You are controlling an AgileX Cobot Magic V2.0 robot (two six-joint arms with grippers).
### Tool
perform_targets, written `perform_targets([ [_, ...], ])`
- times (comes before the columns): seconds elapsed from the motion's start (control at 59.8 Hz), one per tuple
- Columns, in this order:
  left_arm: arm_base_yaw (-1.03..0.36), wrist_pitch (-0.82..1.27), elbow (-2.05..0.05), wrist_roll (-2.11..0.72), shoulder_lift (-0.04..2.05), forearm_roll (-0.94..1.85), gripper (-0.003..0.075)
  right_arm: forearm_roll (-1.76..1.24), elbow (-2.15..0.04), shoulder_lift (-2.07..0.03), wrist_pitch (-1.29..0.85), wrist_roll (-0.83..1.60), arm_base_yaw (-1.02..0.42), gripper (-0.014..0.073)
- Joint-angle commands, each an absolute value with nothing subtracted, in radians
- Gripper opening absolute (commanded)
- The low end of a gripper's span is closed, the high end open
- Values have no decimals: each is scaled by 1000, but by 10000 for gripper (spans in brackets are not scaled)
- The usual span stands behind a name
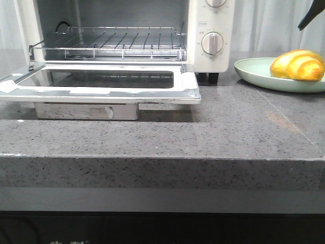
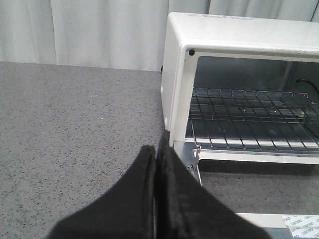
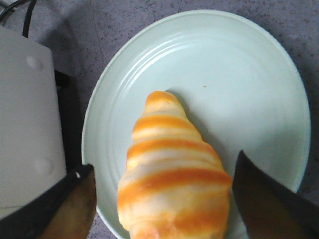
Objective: Put bread in oven
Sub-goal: 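Move the right gripper over the croissant on the green plate and grasp it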
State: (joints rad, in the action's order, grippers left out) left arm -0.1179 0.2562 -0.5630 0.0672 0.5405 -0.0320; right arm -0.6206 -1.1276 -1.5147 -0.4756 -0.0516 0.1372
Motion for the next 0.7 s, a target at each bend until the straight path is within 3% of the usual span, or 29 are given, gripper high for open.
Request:
perform_targets([
  [0.0,-114,180,-590,77,540,-33,-20,-643,-1175,-1512,-444,-46,141,578],
  [0.418,-114,180,-590,77,540,-33,-20,-669,-1175,-1563,-461,25,136,561],
  [0.686,-114,180,-590,77,540,-33,-20,-691,-1175,-1563,-478,27,136,265],
])
